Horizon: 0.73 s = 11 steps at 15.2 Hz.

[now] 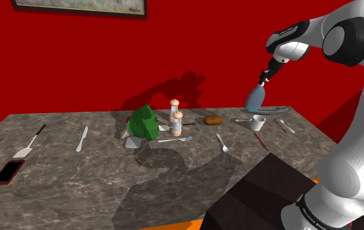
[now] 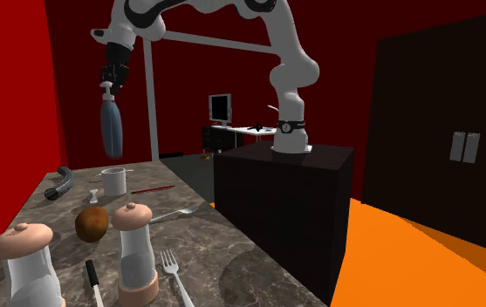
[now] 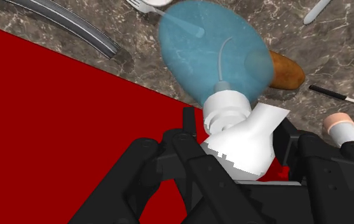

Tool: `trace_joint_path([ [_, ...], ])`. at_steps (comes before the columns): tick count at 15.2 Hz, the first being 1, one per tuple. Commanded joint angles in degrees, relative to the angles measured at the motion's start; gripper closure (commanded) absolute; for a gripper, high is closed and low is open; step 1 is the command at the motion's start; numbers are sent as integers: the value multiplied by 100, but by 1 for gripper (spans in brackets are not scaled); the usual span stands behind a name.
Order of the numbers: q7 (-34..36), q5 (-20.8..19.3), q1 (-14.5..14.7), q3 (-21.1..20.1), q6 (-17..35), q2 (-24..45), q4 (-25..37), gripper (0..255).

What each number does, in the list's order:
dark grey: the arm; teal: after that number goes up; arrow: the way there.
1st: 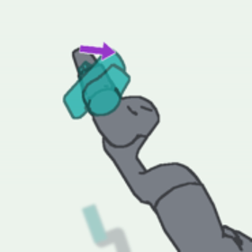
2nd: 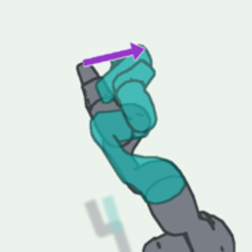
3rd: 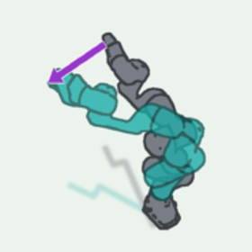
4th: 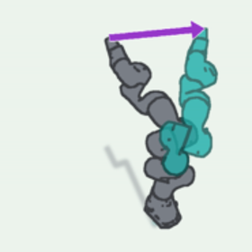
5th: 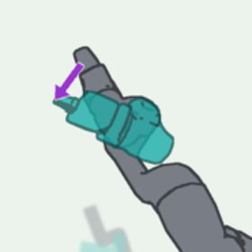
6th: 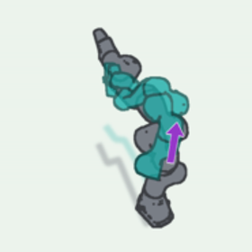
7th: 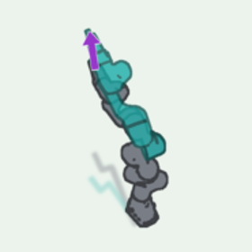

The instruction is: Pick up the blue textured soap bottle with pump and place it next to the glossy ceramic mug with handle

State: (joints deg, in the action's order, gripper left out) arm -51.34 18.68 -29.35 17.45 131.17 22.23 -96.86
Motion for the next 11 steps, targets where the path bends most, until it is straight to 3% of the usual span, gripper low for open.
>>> trace_joint_path([
  [1,-44,44,-11,-18,120,56,-62,255],
  [11,-277,292,-78,-144,713,404,-334,255],
])
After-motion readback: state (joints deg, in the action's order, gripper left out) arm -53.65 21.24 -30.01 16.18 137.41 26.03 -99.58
